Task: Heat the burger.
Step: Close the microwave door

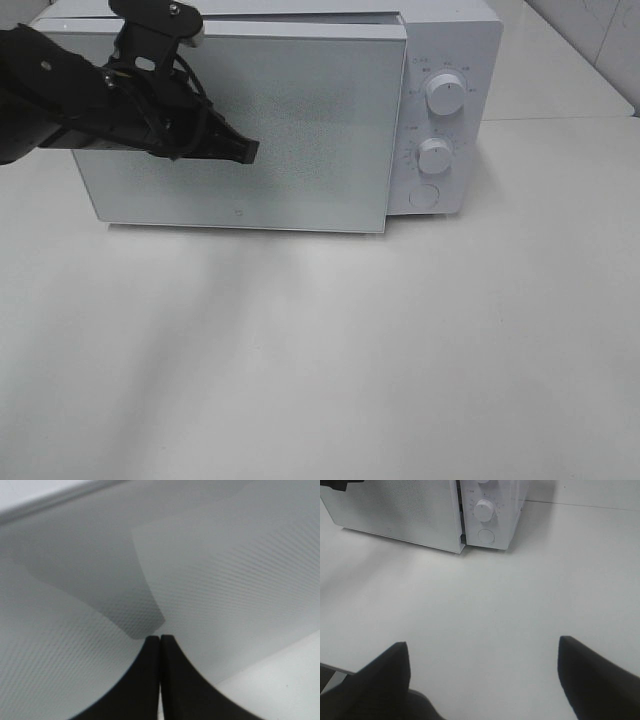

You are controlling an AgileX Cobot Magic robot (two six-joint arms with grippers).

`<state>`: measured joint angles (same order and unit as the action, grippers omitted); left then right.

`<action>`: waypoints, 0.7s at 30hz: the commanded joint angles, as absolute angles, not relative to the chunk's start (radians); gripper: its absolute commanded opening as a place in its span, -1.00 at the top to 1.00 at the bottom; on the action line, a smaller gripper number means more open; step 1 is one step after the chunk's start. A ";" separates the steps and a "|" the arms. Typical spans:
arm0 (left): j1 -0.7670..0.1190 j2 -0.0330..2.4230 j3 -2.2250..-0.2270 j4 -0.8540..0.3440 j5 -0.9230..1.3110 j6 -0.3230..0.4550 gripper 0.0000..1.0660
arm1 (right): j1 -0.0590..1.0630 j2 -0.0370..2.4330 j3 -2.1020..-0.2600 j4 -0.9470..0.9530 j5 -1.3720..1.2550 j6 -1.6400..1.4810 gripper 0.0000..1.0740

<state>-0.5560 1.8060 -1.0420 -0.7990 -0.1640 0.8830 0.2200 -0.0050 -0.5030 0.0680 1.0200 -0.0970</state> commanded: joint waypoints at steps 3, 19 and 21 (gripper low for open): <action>-0.580 1.858 -1.119 -0.808 -0.176 0.874 1.00 | 0.221 -0.032 -0.502 0.070 1.007 -0.105 -0.42; -0.580 1.993 -1.309 -0.808 -0.124 0.848 1.00 | 0.221 -0.032 -0.502 0.070 1.007 -0.105 -0.42; -0.586 2.010 -1.338 -0.808 -0.118 0.849 1.00 | 0.221 -0.032 -0.502 0.070 1.007 -0.105 -0.42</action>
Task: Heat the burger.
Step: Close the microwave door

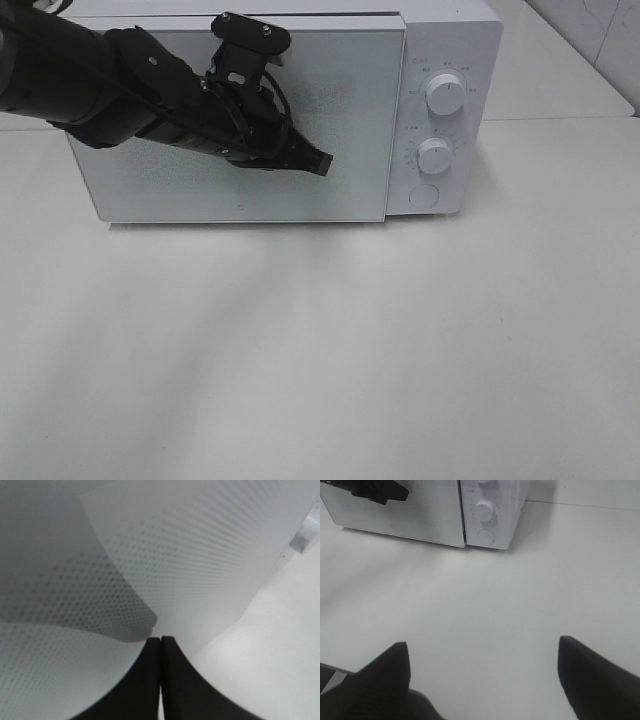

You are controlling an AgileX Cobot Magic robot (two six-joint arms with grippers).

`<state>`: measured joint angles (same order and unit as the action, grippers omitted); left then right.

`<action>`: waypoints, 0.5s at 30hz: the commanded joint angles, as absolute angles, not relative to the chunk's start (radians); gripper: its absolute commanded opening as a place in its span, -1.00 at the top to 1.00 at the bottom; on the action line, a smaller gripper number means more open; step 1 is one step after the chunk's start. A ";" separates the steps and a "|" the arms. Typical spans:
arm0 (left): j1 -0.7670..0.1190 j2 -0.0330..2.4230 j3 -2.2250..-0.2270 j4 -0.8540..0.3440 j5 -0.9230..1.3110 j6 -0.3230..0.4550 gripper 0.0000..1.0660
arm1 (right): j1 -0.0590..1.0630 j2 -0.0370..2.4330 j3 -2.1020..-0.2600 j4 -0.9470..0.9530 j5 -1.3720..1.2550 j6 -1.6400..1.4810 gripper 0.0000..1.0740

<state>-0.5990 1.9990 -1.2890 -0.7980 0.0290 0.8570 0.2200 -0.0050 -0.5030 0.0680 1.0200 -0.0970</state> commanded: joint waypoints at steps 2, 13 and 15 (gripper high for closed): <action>-0.586 2.013 -1.347 -0.808 -0.115 0.849 1.00 | 0.221 -0.032 -0.502 0.070 1.007 -0.105 -0.42; -0.617 2.072 -1.419 -0.807 -0.123 0.849 1.00 | 0.221 -0.032 -0.502 0.070 1.007 -0.105 -0.42; -0.624 2.078 -1.424 -0.806 -0.144 0.849 1.00 | 0.221 -0.032 -0.502 0.070 1.007 -0.105 -0.42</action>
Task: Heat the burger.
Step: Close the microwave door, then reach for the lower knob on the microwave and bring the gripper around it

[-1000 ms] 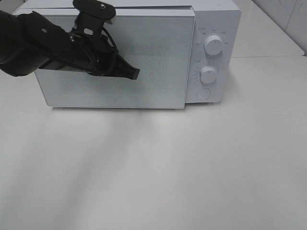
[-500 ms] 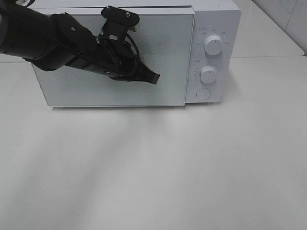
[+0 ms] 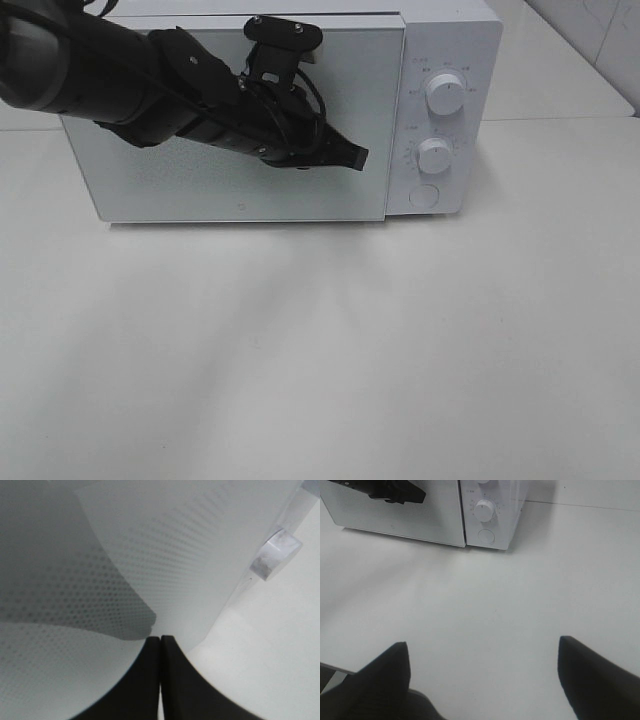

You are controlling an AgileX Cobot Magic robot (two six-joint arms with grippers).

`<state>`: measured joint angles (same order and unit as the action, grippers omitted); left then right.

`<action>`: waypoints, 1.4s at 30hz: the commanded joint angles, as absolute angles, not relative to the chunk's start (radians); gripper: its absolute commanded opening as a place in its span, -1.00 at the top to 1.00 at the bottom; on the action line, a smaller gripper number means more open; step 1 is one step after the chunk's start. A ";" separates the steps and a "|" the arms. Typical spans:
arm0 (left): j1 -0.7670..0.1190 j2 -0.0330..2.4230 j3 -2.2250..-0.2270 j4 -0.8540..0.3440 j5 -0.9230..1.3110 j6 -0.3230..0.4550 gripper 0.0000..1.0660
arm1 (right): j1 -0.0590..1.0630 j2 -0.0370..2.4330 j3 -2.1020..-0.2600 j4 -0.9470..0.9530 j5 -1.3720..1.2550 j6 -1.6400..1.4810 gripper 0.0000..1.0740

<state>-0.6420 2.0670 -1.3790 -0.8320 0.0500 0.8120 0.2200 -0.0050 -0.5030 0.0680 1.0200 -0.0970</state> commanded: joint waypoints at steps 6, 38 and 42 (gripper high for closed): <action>-0.638 2.081 -1.425 -0.797 -0.208 0.849 1.00 | 0.221 -0.032 -0.502 0.070 1.007 -0.105 -0.42; -0.638 1.990 -1.427 -0.688 0.196 0.854 1.00 | 0.221 -0.032 -0.502 0.070 1.007 -0.105 -0.42; -0.638 1.961 -1.427 -0.651 0.298 0.854 1.00 | 0.221 -0.032 -0.502 0.070 1.007 -0.105 -0.42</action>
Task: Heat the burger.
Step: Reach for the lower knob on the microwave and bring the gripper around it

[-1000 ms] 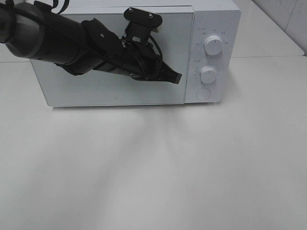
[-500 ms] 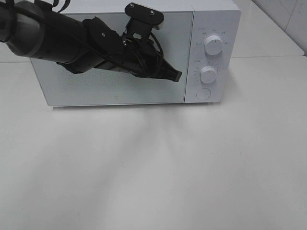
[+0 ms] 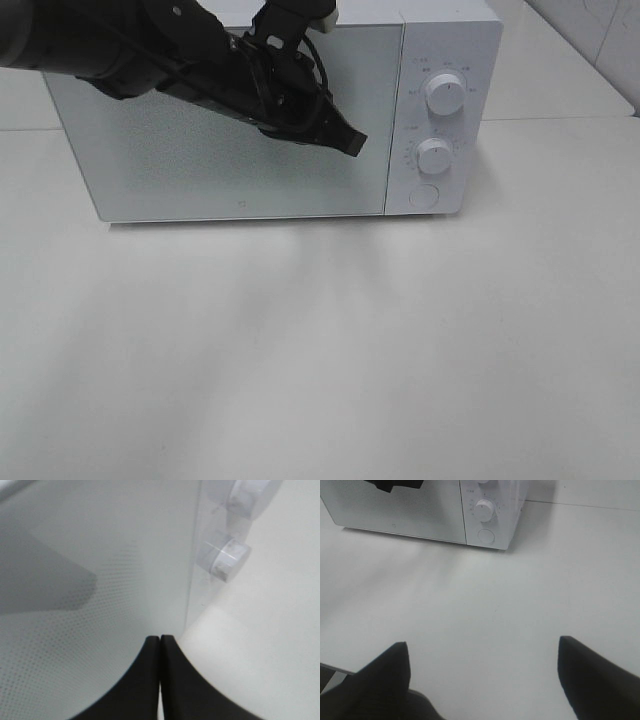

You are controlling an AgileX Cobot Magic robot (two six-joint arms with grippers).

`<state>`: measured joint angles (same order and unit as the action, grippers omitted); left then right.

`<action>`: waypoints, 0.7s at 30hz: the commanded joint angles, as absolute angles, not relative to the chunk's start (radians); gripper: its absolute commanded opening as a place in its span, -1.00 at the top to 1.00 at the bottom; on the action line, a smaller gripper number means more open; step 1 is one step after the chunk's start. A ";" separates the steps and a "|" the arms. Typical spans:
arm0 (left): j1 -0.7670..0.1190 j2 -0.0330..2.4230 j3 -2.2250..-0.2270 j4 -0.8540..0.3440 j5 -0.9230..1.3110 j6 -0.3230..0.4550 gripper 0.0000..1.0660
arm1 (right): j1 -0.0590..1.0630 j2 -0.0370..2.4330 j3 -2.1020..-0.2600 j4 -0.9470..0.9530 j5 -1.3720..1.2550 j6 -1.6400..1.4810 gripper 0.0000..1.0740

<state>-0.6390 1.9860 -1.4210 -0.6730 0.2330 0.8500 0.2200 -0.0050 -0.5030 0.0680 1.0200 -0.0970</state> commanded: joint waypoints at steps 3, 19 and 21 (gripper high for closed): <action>-0.637 1.913 -1.427 -0.587 0.428 0.810 1.00 | 0.221 -0.032 -0.502 0.070 1.007 -0.105 -0.42; -0.632 1.692 -1.427 -0.157 0.812 0.264 1.00 | 0.221 -0.032 -0.502 0.070 1.007 -0.105 -0.42; -0.632 1.658 -1.427 -0.089 0.895 0.191 1.00 | 0.221 -0.032 -0.502 0.070 1.007 -0.105 -0.42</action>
<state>-0.6360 1.6910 -1.4210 -0.1560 0.8160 0.2770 0.2200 -0.0050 -0.5030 0.0680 1.0200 -0.0970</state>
